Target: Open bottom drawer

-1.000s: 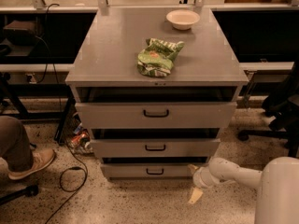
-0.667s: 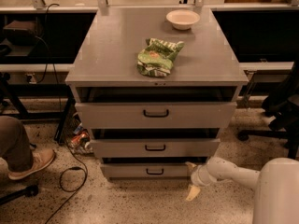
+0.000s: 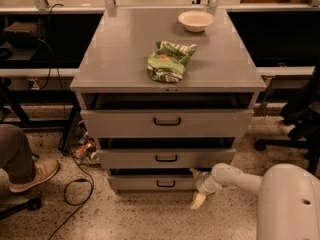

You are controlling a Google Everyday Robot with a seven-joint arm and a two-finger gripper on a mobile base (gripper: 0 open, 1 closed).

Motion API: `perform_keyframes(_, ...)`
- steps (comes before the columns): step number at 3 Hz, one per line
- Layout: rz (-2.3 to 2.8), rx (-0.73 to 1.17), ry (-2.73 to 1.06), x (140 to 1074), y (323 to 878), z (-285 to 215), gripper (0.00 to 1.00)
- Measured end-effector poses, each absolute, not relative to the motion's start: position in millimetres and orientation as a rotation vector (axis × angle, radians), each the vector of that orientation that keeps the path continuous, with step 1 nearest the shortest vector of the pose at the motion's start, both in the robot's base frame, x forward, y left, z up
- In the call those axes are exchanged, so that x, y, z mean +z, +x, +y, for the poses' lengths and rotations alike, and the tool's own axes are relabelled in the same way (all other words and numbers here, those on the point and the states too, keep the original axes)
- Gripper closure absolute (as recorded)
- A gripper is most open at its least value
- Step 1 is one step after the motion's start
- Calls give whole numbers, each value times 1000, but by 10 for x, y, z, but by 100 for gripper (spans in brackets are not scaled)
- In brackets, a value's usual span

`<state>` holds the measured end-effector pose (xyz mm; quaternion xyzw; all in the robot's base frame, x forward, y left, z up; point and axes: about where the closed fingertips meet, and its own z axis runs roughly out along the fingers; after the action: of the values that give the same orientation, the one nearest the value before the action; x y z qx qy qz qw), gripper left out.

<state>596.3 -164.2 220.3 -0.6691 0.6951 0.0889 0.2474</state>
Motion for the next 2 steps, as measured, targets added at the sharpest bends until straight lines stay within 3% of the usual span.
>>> perform_keyframes(1,1874,267,-1840,2063,6133,-1536,0)
perform_keyframes(2,1898,314,-1825,1847,6202,-1550,20)
